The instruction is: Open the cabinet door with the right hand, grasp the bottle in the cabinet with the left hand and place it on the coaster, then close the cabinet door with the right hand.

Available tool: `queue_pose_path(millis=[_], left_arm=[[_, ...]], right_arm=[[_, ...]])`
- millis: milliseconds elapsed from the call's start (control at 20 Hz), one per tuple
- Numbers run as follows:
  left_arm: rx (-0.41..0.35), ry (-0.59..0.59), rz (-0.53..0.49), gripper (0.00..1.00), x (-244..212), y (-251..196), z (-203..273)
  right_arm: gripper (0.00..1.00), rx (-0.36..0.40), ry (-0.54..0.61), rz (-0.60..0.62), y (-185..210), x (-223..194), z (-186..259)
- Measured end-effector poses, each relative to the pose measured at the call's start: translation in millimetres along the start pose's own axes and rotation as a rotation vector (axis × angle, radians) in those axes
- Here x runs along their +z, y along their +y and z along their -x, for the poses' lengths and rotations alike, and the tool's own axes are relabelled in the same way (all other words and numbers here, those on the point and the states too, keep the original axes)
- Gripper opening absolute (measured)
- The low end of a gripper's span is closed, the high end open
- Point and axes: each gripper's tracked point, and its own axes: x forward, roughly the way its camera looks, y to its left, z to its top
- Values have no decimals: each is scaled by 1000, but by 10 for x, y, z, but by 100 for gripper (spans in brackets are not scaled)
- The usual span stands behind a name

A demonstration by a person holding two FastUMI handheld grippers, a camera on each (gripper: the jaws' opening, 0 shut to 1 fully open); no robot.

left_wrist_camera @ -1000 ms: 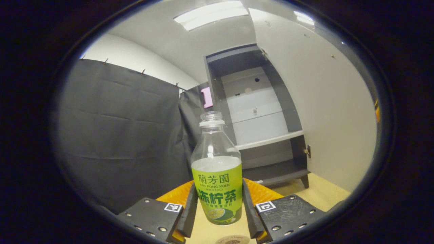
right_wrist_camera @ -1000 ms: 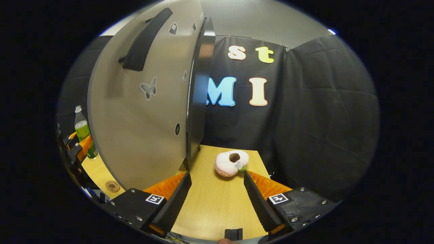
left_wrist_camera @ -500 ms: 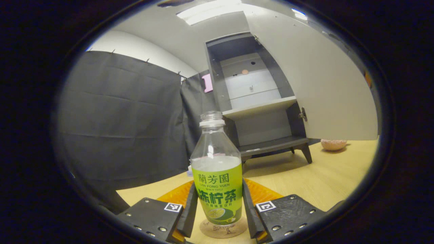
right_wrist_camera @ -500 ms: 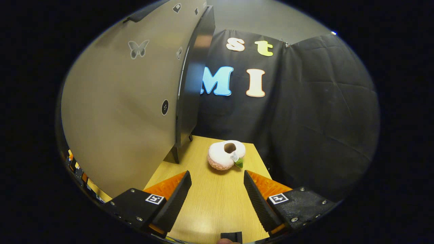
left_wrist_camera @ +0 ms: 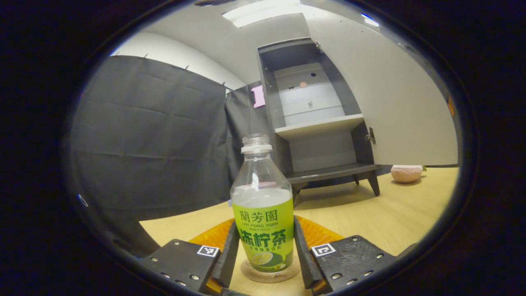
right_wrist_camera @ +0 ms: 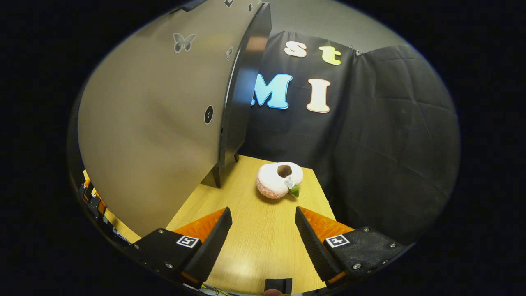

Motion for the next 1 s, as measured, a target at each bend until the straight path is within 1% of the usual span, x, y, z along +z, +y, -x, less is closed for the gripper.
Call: queue_pose_path(millis=[50,100,150,200,250,350,400,450,650,700,750,800,850,900,1000], left_arm=[[-1,3,2,66,-5,7,10],[-5,7,9,68,-1,-6,26],[-2,12,14,72,-8,-4,28],[-4,23,15,70,-28,2,26],[-5,29,16,77,-49,-9,44],[-9,28,35,76,-27,-12,50],[-6,28,39,80,-23,-6,41],[-2,27,44,76,-34,6,35],[15,38,77,76,-46,50,33],[12,35,85,80,-15,44,19],[15,29,88,80,7,58,35],[17,23,90,76,38,62,47],[18,19,90,80,56,62,60],[20,20,85,76,74,70,68],[25,10,68,76,152,81,97]], right_arm=[[96,4,1,2,19,-6,5],[96,7,2,4,31,-10,6],[96,8,2,4,31,-21,11],[96,9,3,1,33,-22,24],[96,7,3,-1,27,-26,31],[96,7,8,-4,24,-42,26],[96,7,11,-1,26,-52,30],[96,8,13,-1,25,-52,41],[96,15,17,1,46,-79,65],[96,14,16,-2,49,-72,74],[96,13,15,-5,47,-70,81],[96,11,16,-9,32,-69,88],[96,7,18,-14,13,-79,88],[96,5,19,-20,-2,-75,93],[96,-2,15,-26,-39,-57,109]])
